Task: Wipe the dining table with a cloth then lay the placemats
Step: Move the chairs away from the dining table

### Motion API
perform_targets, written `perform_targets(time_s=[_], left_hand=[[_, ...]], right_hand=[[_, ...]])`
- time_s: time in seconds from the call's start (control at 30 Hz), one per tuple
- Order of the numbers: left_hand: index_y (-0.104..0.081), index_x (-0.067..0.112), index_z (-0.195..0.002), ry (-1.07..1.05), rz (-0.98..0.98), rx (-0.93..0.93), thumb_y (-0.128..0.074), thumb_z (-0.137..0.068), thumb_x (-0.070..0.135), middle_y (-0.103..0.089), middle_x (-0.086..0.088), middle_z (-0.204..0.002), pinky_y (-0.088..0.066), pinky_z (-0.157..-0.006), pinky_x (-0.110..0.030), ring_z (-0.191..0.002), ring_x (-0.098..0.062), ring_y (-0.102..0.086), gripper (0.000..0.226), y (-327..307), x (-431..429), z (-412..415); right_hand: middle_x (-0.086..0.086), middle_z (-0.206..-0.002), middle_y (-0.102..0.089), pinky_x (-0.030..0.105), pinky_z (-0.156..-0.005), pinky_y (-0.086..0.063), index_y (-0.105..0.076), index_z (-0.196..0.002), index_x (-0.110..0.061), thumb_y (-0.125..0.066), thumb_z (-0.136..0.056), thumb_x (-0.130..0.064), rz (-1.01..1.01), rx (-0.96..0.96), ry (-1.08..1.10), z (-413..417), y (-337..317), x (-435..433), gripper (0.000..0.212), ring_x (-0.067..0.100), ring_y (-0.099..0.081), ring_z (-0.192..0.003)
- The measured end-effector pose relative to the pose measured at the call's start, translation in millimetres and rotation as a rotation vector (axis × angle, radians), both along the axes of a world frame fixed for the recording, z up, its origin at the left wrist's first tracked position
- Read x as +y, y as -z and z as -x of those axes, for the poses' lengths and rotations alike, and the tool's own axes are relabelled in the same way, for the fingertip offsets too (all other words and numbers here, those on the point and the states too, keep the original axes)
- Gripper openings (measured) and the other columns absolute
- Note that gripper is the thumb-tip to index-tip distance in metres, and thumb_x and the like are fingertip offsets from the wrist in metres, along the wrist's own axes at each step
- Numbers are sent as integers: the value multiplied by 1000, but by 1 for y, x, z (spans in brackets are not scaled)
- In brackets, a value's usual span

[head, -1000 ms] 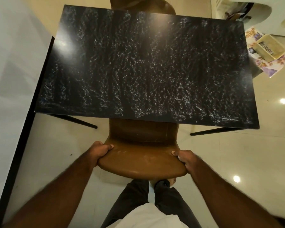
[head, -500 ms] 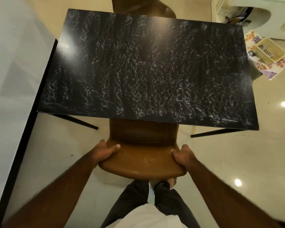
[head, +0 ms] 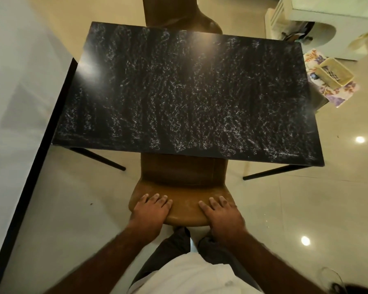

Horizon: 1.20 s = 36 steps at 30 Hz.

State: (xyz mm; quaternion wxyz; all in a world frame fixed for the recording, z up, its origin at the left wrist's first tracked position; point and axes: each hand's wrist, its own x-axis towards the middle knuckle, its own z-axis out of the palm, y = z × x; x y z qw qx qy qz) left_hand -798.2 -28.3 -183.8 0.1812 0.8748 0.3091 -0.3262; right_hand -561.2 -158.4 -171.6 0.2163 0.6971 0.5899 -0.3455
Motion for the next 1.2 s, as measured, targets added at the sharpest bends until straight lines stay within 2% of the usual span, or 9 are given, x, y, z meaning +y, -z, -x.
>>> perform_targets(time_s=[0.3,0.43,0.53,0.6,0.67,0.77,0.9,1.1,1.2], left_hand=[[-11,25,-178,34,-5,25,-64,-110,26,-15,-4,-186,-11,-139,-57,-172,-31,-16,86,-3,-10,2],[-11,27,-178,24,-40,-6,-65,-110,31,-18,-2,-186,-10,-138,-56,-172,-30,-17,87,2,-16,10],[2,29,-178,11,-64,-46,-63,-106,56,-4,-1,-188,4,-135,-62,-173,-31,-1,100,7,-16,14],[16,31,-175,-33,-78,-96,-44,-94,93,17,-1,-185,17,-131,-64,-171,-30,16,118,6,-18,14],[19,31,-174,-91,-121,-195,-21,-81,110,26,0,-182,20,-131,-67,-168,-29,24,129,-3,-17,9],[-4,26,-176,-107,-273,-404,-20,-90,104,3,-7,-186,-2,-132,-75,-172,-37,2,118,-26,-8,-5],[-7,25,-179,-81,-386,-507,-20,-95,99,6,-7,-188,-5,-132,-76,-173,-36,6,114,-66,21,-36],[-8,21,-180,7,-483,-618,-23,-95,98,6,-8,-188,-5,-134,-73,-173,-35,6,115,-112,50,-95],[-6,20,-180,83,-503,-680,-27,-96,96,10,-6,-188,-6,-134,-72,-173,-35,8,115,-120,49,-126]], right_hand=[[6,-188,-12,61,-137,-17,0,-178,-43,-69,-109,-51,8,-12,-6,5,3,-12,98,42,-10,-173],[4,-187,-15,61,-137,-17,-2,-179,-38,-73,-105,-54,-16,-9,4,9,-1,-14,104,41,-13,-172],[4,-188,-10,62,-137,-16,3,-179,-37,-71,-104,-61,-54,-3,3,9,-3,-14,108,41,-13,-172],[2,-189,0,62,-137,-13,11,-177,-39,-60,-99,-80,-71,17,11,7,-4,-16,114,40,-7,-173],[-1,-188,14,62,-139,-8,18,-176,-42,-35,-87,-104,-141,37,65,6,-11,-17,121,36,6,-174],[2,-187,17,65,-137,-15,12,-178,-37,-12,-89,-106,-395,-32,149,4,-27,-15,115,34,8,-174],[16,-187,-11,64,-127,-35,-19,-180,-20,-31,-103,-90,-754,-208,265,-13,-56,5,105,43,-20,-171],[13,-188,4,63,-133,-22,-5,-181,-22,-29,-103,-90,-855,-379,454,-54,-87,13,107,38,1,-174],[11,-189,4,62,-133,-22,-6,-181,-21,-34,-101,-88,-902,-449,567,-77,-94,-9,108,37,2,-175]])
